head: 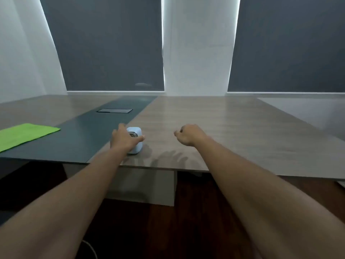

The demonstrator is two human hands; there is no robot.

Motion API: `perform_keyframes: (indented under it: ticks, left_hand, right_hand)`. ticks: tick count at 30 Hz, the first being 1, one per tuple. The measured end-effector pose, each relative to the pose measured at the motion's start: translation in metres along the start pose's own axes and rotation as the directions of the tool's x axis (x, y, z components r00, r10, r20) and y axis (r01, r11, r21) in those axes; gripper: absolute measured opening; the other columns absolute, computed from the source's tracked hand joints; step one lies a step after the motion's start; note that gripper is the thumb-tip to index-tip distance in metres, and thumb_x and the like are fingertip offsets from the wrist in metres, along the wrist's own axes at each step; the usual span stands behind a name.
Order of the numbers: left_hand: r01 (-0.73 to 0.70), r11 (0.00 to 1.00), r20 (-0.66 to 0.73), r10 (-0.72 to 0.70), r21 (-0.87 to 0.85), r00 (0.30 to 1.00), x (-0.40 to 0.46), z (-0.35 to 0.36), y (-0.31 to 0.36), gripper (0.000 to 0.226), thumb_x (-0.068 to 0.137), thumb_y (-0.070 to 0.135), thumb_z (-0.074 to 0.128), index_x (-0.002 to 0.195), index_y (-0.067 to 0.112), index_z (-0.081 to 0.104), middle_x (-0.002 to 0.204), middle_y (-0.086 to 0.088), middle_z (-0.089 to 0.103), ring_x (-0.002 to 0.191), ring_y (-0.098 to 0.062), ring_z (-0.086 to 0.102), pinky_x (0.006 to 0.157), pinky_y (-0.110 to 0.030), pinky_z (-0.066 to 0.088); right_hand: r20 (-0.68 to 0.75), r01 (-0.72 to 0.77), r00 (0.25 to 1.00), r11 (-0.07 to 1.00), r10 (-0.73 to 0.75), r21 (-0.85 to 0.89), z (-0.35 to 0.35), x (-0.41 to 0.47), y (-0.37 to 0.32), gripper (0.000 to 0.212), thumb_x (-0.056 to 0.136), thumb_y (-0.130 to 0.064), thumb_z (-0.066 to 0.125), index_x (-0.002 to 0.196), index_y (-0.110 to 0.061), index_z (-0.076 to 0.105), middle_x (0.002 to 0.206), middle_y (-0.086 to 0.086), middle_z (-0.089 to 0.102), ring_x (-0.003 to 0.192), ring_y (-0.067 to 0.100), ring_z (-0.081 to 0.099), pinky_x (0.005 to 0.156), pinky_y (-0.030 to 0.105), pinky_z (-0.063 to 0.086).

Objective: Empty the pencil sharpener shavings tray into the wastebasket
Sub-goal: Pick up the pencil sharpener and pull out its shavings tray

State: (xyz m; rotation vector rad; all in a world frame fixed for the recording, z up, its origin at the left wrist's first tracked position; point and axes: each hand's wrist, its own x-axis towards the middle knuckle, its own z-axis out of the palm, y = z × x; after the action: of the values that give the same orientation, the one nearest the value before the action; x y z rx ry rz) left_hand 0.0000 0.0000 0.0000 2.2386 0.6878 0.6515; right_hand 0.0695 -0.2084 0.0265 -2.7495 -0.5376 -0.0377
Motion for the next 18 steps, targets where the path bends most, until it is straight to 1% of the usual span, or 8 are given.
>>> perform_keyframes:
  ticks: [3, 7, 9, 11, 13, 15, 16, 18]
  left_hand:
    - [0.028, 0.999, -0.046, -0.029, -0.033, 0.999, 0.001, 0.011, -0.007, 0.083, 0.064, 0.036, 0.085, 0.131, 0.009, 0.044, 0.131, -0.022, 0.054, 0.120, -0.039, 0.051, 0.096, -0.042, 0.041]
    - [0.036, 0.998, -0.116, -0.042, -0.048, 0.992, 0.009, 0.021, -0.010, 0.072, 0.067, 0.026, 0.084, 0.126, 0.011, 0.046, 0.127, -0.023, 0.053, 0.113, -0.040, 0.055, 0.092, -0.041, 0.043]
    - [0.058, 0.997, -0.131, -0.063, -0.043, 0.989, 0.016, 0.024, -0.012, 0.068, 0.069, 0.026, 0.082, 0.126, 0.010, 0.047, 0.127, -0.022, 0.055, 0.112, -0.040, 0.055, 0.092, -0.042, 0.043]
    - [0.107, 0.986, -0.119, -0.122, -0.130, 0.985, 0.020, 0.028, -0.012, 0.066, 0.072, 0.028, 0.078, 0.125, 0.006, 0.047, 0.126, -0.021, 0.057, 0.114, -0.039, 0.056, 0.094, -0.041, 0.045]
    - [0.178, 0.934, -0.073, -0.210, -0.310, 0.975, 0.024, 0.030, -0.008, 0.060, 0.074, 0.031, 0.074, 0.121, 0.003, 0.049, 0.124, -0.020, 0.060, 0.112, -0.038, 0.058, 0.095, -0.042, 0.048]
    - [0.232, 0.863, 0.006, -0.257, -0.449, 0.966, 0.025, 0.029, -0.003, 0.055, 0.076, 0.034, 0.069, 0.117, 0.001, 0.053, 0.121, -0.020, 0.062, 0.110, -0.037, 0.059, 0.093, -0.047, 0.052]
    - [0.252, 0.822, 0.049, -0.265, -0.511, 0.963, 0.023, 0.028, 0.001, 0.052, 0.076, 0.034, 0.067, 0.115, 0.001, 0.055, 0.120, -0.019, 0.062, 0.109, -0.036, 0.060, 0.089, -0.049, 0.054]
    - [0.277, 0.748, 0.118, -0.260, -0.603, 0.958, 0.020, 0.029, 0.009, 0.045, 0.077, 0.035, 0.065, 0.109, 0.005, 0.058, 0.117, -0.016, 0.063, 0.104, -0.035, 0.063, 0.082, -0.049, 0.058]
  right_hand:
    - [0.003, -0.004, 1.000, 1.000, 0.004, 0.005, 0.011, 0.004, 0.000, 0.057, 0.099, -0.043, 0.033, 0.124, -0.002, 0.062, 0.128, 0.019, 0.064, 0.122, 0.036, 0.053, 0.101, 0.041, 0.046]
    - [-0.014, -0.009, 1.000, 0.999, 0.010, 0.045, 0.018, 0.009, 0.002, 0.055, 0.099, -0.041, 0.033, 0.125, -0.002, 0.062, 0.128, 0.019, 0.063, 0.124, 0.036, 0.051, 0.101, 0.041, 0.045]
    - [-0.042, -0.011, 0.999, 0.994, 0.016, 0.111, 0.020, 0.012, 0.003, 0.054, 0.100, -0.039, 0.033, 0.122, -0.001, 0.064, 0.126, 0.021, 0.064, 0.122, 0.037, 0.053, 0.101, 0.039, 0.043]
    - [-0.061, -0.019, 0.998, 0.973, 0.034, 0.228, 0.023, 0.014, 0.002, 0.055, 0.101, -0.039, 0.032, 0.116, 0.001, 0.067, 0.123, 0.021, 0.066, 0.120, 0.038, 0.056, 0.099, 0.037, 0.044]
    - [-0.005, -0.076, 0.996, 0.875, 0.089, 0.478, 0.025, 0.019, -0.001, 0.057, 0.102, -0.041, 0.033, 0.121, 0.002, 0.065, 0.123, 0.021, 0.065, 0.113, 0.037, 0.061, 0.096, 0.040, 0.051]
    - [0.172, -0.201, 0.979, 0.675, 0.110, 0.710, 0.026, 0.019, -0.008, 0.059, 0.100, -0.046, 0.037, 0.127, 0.002, 0.059, 0.120, 0.020, 0.064, 0.098, 0.034, 0.064, 0.086, 0.043, 0.057]
    - [0.244, -0.254, 0.965, 0.599, 0.101, 0.759, 0.024, 0.016, -0.011, 0.061, 0.100, -0.048, 0.039, 0.128, 0.003, 0.057, 0.119, 0.020, 0.063, 0.094, 0.034, 0.063, 0.082, 0.042, 0.057]
    - [0.310, -0.306, 0.947, 0.520, 0.081, 0.797, 0.024, 0.012, -0.014, 0.067, 0.098, -0.052, 0.042, 0.129, 0.006, 0.054, 0.124, 0.024, 0.060, 0.095, 0.036, 0.062, 0.079, 0.042, 0.057]
